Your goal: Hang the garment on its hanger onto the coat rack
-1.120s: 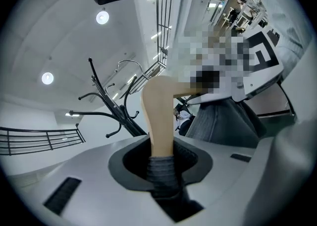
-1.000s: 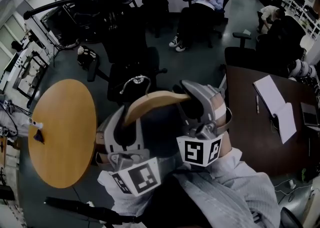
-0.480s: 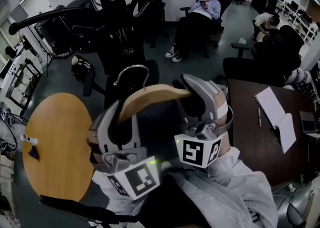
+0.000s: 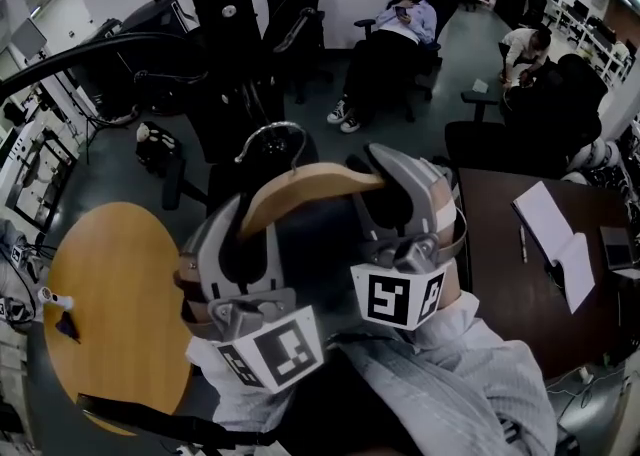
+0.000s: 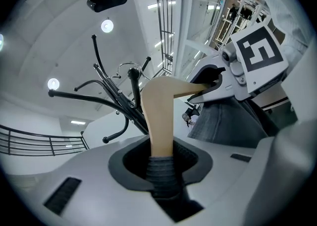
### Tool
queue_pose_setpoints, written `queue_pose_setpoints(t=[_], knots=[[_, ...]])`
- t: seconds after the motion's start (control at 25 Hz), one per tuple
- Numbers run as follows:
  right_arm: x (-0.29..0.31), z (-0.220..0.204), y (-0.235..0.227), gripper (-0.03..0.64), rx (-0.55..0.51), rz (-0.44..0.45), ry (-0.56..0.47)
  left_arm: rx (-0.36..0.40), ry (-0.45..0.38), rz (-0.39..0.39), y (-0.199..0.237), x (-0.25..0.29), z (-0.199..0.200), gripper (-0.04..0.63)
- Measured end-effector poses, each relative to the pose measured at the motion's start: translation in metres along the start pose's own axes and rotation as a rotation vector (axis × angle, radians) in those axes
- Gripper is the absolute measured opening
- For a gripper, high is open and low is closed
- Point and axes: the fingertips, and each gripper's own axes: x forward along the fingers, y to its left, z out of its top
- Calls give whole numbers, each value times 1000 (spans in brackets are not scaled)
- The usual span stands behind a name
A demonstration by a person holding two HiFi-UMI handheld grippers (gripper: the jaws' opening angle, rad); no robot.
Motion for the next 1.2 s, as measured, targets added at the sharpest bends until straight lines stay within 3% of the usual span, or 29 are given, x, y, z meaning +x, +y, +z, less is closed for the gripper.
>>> queue_pose_setpoints(t=[0.4, 0.8, 1.2], knots=[[52, -25, 28, 106, 35, 110, -20, -27, 109, -2, -2, 43, -35, 96], [68, -44, 63, 104, 76, 174, -8, -42, 178, -35, -16, 57, -69, 95], [67, -38, 68, 103, 94, 160, -19, 13, 140, 9, -10, 52, -72, 97]])
